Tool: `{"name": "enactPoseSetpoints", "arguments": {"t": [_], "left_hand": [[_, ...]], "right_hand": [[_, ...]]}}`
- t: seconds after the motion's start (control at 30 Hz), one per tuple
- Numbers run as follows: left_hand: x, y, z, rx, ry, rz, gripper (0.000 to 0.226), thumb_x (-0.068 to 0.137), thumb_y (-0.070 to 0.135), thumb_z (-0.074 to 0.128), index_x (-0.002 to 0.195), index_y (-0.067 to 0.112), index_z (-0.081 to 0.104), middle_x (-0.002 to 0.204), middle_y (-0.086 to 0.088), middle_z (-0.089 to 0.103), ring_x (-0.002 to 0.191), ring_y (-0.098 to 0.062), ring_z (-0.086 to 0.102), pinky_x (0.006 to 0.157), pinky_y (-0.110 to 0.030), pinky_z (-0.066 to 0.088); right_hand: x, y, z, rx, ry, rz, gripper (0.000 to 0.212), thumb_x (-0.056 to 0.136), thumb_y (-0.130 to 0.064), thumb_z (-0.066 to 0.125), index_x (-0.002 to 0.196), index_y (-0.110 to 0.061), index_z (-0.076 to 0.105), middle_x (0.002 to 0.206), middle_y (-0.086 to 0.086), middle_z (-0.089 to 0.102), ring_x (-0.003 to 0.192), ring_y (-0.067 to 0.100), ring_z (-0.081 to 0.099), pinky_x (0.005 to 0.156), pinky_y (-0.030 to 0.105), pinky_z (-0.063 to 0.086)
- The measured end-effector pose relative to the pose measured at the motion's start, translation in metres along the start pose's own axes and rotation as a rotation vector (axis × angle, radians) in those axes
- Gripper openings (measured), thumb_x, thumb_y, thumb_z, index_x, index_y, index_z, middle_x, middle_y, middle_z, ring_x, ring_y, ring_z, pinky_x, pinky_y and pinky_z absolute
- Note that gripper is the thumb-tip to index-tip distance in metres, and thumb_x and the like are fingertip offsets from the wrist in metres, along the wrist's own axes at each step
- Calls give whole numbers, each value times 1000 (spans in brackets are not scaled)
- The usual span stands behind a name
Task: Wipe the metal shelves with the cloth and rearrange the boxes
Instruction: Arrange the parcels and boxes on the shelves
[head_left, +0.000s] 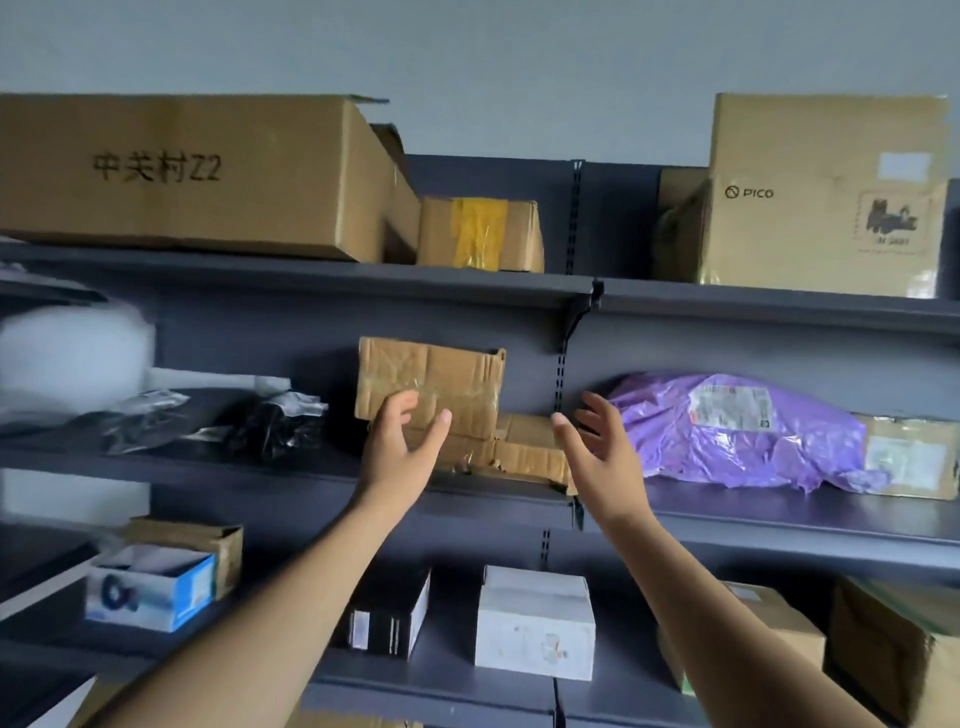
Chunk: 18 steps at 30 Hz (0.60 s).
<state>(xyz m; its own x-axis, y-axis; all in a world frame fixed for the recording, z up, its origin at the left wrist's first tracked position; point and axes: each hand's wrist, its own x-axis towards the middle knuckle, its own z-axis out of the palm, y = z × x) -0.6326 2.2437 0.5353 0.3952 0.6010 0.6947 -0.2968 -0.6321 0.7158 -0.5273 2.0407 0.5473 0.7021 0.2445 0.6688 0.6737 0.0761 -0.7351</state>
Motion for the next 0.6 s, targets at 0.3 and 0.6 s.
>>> {"name": "enactPoseSetpoints", "arguments": {"t": [0.3,0.6], "left_hand": [[147,-54,-37,52,57,46,76,88,42,73,151,25,35,154,2,36,141,-17,35,109,-29,29],[170,-106,-18,-38,-144,-186,104,84,55,74,161,29,9,165,2,26,149,-24,31,118,-41,30]], "right_hand": [[99,8,108,-133,-2,16,71,93,-48,66,155,-32,34,150,8,48,129,26,56,107,44,50],[119,34,153,-183,27,86,75,92,-52,68,154,-36,29,133,-3,56,124,21,59,105,46,51]]}}
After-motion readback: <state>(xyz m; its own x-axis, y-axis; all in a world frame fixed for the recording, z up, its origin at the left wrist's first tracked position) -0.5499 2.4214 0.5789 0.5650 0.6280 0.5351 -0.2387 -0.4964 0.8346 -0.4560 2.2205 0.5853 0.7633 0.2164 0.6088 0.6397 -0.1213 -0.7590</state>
